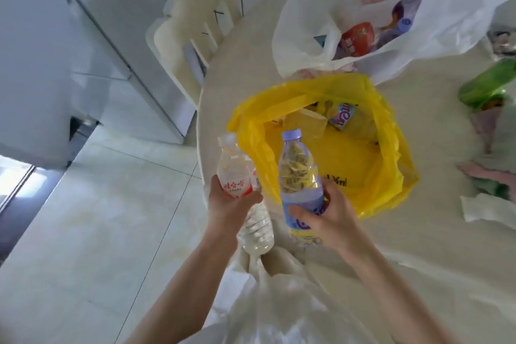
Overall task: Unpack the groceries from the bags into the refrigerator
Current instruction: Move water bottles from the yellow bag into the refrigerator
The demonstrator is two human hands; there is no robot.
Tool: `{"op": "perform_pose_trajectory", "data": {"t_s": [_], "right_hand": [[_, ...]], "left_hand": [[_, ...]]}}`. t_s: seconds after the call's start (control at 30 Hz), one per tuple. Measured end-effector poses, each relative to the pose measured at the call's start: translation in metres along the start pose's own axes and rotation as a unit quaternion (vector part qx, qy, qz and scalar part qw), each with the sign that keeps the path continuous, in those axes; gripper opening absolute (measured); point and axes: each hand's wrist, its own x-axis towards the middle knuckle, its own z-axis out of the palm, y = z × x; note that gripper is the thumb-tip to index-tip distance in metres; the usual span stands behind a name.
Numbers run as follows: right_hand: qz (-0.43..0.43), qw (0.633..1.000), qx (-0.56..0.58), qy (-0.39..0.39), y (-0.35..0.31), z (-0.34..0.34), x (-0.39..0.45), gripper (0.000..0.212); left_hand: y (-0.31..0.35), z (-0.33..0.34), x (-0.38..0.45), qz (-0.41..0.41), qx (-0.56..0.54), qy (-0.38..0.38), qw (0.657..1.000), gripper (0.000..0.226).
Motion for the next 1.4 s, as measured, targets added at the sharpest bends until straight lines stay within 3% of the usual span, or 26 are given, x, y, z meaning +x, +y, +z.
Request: {"op": "perform_pose_trajectory", "data": {"t_s": [0.37,0.63,0.77,1.1,1.4], "right_hand": [[-0.085,0.977,-0.073,-0.180,0.000,0.066,-0.062,0.082],[-0.119,0.944,-0.100,-0.290,-0.024,0.138,-0.099,0.062],[-0.113,0.925,-0.104,-0.348,-0.039,0.192,-0.124,0.071],[-0.114,0.903,-0.104,-0.400,-0.068,0.342,-0.202,0.069],[-0.112,0.902,-0.110,-0.402,-0.100,0.428,-0.227,0.070]], "left_hand": [[-0.067,-0.093,-0.095,-0.017,-0.097,0.172,0.980,0.059],[-0.093,-0.165,-0.130,-0.024,-0.144,0.267,0.953,0.062],[-0.108,-0.217,-0.145,-0.027,-0.161,0.310,0.936,0.067],[-0.147,-0.381,-0.167,-0.030,-0.183,0.388,0.903,0.075],[-0.150,-0.470,-0.151,-0.025,-0.185,0.401,0.897,0.075]]}}
